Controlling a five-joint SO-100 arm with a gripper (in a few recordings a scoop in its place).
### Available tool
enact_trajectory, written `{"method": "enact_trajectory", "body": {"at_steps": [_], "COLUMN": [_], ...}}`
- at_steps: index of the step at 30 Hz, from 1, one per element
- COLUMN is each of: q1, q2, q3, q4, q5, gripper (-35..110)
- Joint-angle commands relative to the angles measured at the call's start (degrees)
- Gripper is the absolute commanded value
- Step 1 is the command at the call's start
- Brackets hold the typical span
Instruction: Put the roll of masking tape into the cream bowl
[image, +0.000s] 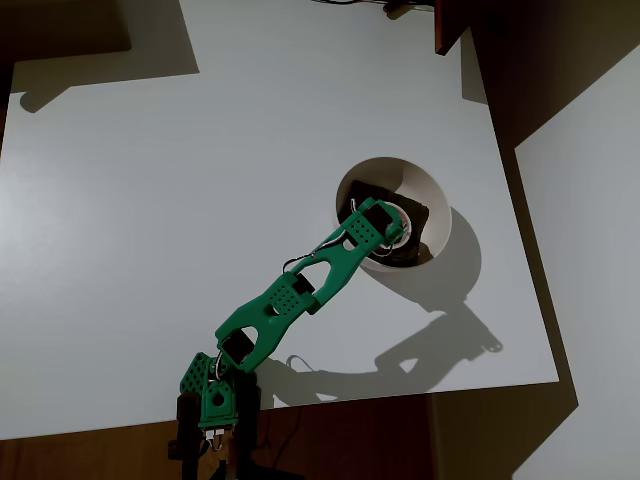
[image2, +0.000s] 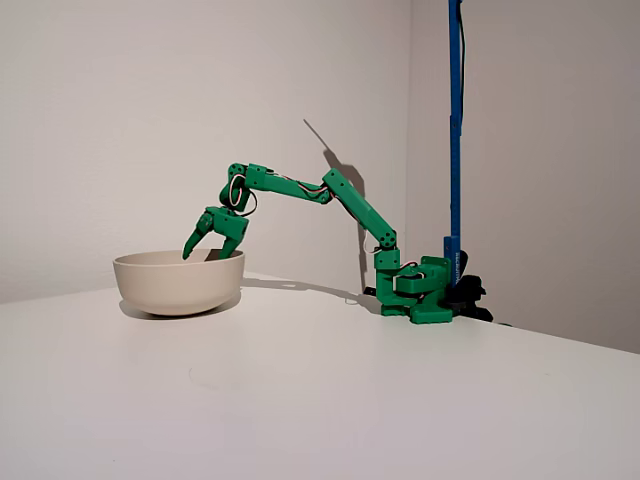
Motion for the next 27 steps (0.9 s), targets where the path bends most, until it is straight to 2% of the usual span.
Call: {"method": "enact_trajectory", "body": {"at_steps": [1, 2, 3, 4, 16, 21, 27], "q1": [0.09, 0.09, 0.18, 0.26, 0.7, -2.55, -11.25], "q2": [8.0, 8.09, 8.17, 8.44, 18.37, 26.1, 35.77], "q3": [-2.72, -2.72, -2.72, -2.72, -2.72, -2.72, -2.72], "q4": [-0.35, -0.62, -0.97, -1.14, -5.89, -3.16, 4.83], "q5": [1.49, 1.67, 2.02, 2.72, 7.65, 7.73, 8.61], "gripper": [21, 12, -5, -8, -8, -8, -8]}}
